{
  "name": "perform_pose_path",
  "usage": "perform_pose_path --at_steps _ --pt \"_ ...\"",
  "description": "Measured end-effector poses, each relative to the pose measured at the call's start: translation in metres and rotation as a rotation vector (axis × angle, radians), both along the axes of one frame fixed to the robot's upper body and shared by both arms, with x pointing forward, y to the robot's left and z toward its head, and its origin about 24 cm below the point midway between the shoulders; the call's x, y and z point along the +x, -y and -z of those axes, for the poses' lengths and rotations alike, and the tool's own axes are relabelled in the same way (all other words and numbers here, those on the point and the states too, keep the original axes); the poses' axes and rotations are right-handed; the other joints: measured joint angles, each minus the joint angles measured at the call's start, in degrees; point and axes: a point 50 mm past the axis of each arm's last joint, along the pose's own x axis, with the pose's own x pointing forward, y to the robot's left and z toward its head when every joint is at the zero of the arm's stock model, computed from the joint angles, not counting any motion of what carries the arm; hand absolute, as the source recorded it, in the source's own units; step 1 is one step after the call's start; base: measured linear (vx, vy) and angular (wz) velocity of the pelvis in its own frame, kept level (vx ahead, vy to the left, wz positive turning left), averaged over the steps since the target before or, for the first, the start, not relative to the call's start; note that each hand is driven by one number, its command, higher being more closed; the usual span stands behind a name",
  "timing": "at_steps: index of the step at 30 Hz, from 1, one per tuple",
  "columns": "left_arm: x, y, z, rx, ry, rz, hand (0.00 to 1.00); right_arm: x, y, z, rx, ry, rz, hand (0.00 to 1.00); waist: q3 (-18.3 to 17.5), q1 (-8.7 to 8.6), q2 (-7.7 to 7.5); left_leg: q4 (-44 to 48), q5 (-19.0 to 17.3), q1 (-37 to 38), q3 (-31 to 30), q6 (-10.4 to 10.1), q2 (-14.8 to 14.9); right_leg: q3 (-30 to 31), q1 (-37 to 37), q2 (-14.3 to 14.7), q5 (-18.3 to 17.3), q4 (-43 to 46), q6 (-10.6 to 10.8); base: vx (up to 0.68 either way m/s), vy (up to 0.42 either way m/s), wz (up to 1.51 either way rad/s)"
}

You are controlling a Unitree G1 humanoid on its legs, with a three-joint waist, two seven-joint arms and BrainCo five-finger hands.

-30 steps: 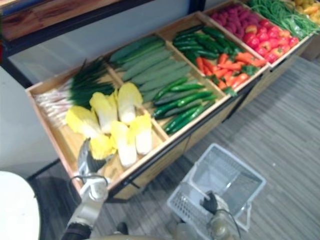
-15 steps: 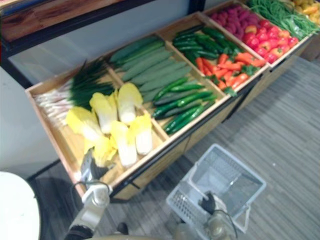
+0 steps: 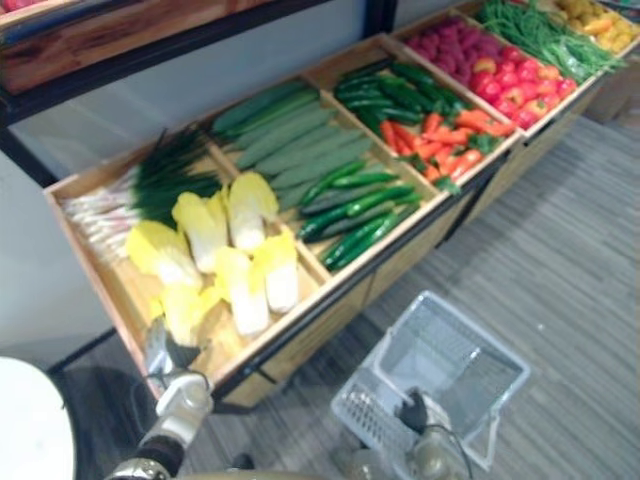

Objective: Pick vegetable in the basket

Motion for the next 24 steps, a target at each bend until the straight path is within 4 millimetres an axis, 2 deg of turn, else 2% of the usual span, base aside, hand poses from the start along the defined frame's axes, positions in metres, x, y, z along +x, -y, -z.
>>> perform_pose_path --at_steps 1,7,18,22,24 --pt "-0.002 -0.001 0.001 -0.004 0.003 -0.024 1.00 0.001 -0.001 0.000 -0.001 0.001 -0.014 1.00 0.0 -0.55 0.00 0.0 0.0 0.0 0.0 0.0 0.1 0.0 0.0 0.1 0.0 0.0 0.0 0.01 -0.001 -0.04" --pt "0.002 -0.004 -0.001 -0.022 0.017 -0.082 1.00 -0.001 -0.006 0.002 0.004 -0.011 -0.057 1.00 0.0 -0.55 -0.01 0.2 -0.2 0.1 0.3 -0.3 0.8 0.3 0.0 0.7 0.0 0.0 0.0 0.00 -0.004 -0.02" --pt "0.005 0.000 -0.002 -0.027 0.031 -0.046 1.00 -0.002 -0.005 0.002 -0.011 -0.017 -0.086 1.00 0.0 -0.46 -0.02 0.1 -0.2 0.8 1.1 -0.3 0.6 0.7 0.2 0.6 0.0 0.1 0.0 0.00 0.002 -0.02" --pt "0.005 0.003 -0.011 -0.121 0.103 -0.041 1.00 -0.003 -0.006 0.002 -0.012 -0.014 -0.078 1.00 -0.1 -0.43 0.09 0.1 -0.2 0.6 0.6 -0.3 0.5 0.3 0.3 0.4 0.0 0.3 0.0 0.00 0.002 0.05" --pt "0.004 0.013 -0.021 -0.151 0.161 0.002 1.00 -0.004 -0.006 0.003 -0.010 -0.018 -0.072 1.00 -0.4 -0.41 -0.15 0.2 -0.1 -0.3 -0.4 -0.2 0.4 -0.6 0.2 0.3 0.0 0.3 0.0 0.00 -0.004 0.19"
